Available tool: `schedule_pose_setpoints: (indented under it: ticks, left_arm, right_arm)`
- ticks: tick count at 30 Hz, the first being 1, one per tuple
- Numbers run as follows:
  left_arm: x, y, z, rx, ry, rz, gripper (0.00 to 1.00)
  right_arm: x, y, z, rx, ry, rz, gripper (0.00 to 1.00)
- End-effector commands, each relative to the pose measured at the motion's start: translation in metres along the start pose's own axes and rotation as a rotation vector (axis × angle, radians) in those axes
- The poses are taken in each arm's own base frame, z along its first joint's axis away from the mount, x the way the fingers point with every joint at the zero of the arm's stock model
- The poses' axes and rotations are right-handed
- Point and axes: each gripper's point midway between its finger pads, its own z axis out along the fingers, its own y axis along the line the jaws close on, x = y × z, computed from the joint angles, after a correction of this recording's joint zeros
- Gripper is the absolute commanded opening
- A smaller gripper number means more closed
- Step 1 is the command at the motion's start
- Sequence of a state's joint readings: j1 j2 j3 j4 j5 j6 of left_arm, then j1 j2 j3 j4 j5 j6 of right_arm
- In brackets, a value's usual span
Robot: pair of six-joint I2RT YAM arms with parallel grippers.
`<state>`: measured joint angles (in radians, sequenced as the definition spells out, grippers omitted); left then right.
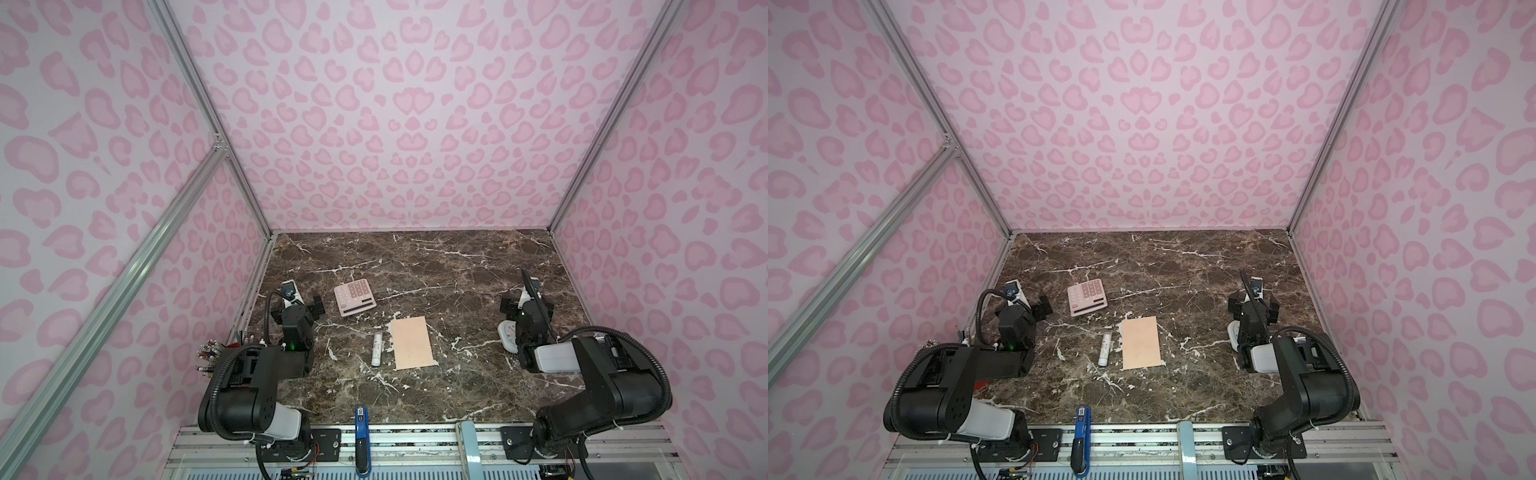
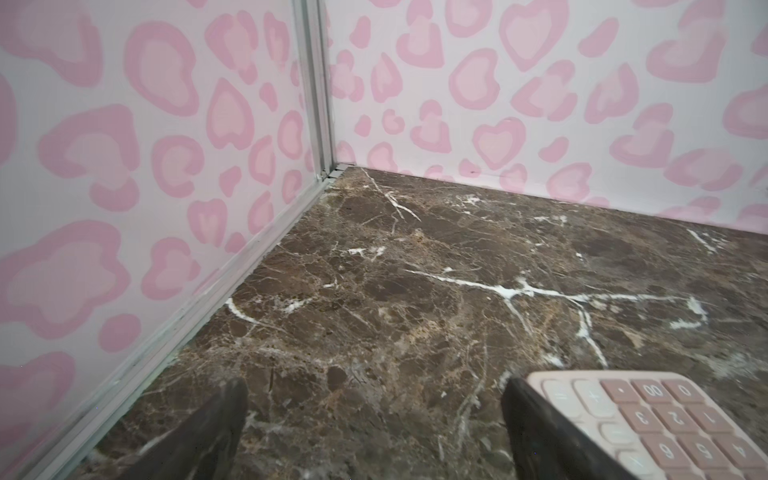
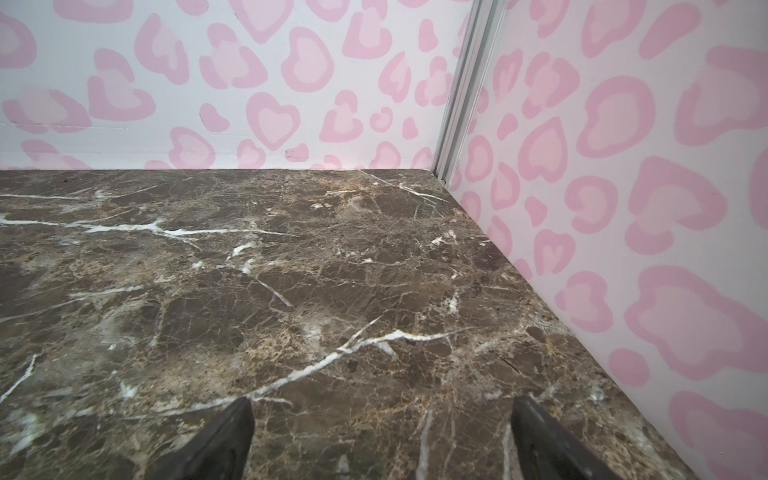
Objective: Place the letter into the envelope and seal it
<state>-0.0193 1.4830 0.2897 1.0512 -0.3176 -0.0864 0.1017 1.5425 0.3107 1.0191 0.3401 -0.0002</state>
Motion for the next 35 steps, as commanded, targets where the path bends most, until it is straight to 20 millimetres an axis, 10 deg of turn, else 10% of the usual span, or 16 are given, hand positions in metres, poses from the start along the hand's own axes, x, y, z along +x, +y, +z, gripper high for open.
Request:
schedule_pose_setpoints:
  ticks: [1, 35]
  left_arm:
    - [-0.0050, -0.0032, 0.0006, 0.020, -0.009, -0.010, 0.98]
    - [-0.0055, -0.0037, 0.0019, 0.019, -0.014, -0.003, 0.98]
  right_arm:
    - [-0.0037, 0.0004, 0.0005, -0.001, -0.013, 0.011, 0.99]
    - [-0.0033, -0.0002, 0.0004, 0.002, -0.011, 0.012, 0.99]
